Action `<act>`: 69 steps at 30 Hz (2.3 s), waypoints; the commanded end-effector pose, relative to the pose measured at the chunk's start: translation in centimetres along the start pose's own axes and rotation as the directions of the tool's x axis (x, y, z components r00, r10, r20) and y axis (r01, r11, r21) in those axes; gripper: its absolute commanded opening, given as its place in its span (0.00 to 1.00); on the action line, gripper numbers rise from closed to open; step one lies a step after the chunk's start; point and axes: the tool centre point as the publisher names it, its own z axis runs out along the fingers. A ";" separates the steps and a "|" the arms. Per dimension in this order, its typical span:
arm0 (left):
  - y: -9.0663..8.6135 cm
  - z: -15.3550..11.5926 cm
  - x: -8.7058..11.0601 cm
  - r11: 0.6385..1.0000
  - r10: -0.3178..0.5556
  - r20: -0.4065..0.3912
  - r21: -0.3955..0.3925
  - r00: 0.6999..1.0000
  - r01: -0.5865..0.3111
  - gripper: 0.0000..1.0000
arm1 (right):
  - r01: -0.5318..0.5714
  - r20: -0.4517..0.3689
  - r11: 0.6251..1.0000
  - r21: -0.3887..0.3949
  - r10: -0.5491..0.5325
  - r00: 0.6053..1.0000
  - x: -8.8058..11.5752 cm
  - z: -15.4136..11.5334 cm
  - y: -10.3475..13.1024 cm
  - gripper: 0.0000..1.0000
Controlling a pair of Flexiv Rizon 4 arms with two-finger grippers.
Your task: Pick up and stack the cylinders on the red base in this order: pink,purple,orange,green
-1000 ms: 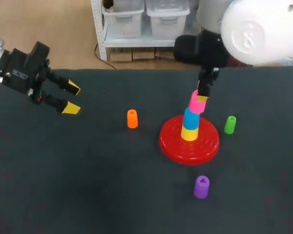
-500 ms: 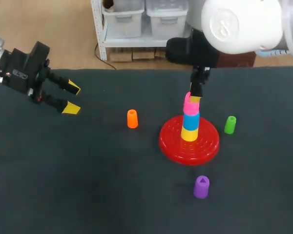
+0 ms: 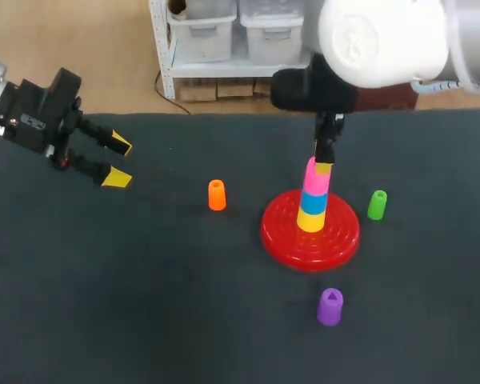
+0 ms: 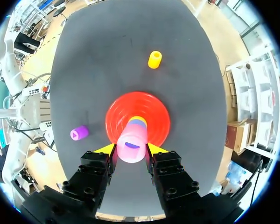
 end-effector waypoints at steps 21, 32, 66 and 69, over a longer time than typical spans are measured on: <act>0.0 0.0 0.1 1.000 0.002 0.003 0.000 1.000 -0.002 1.00 | -0.081 0.030 0.981 0.176 0.077 0.997 0.3 -3.4 1.0 1.00; 0.0 0.0 0.1 1.000 0.002 0.003 0.000 1.000 -0.002 1.00 | -0.105 0.115 0.959 0.264 0.076 0.990 -1.0 -5.1 5.9 1.00; 0.0 0.0 0.1 1.000 0.002 0.003 0.000 1.000 -0.002 1.00 | -0.189 0.044 0.981 0.043 0.187 0.981 -0.6 9.1 14.5 1.00; 0.0 0.0 0.1 1.000 0.002 0.003 0.000 1.000 -0.002 1.00 | -0.195 0.036 0.980 0.038 0.194 0.980 0.0 9.5 15.0 1.00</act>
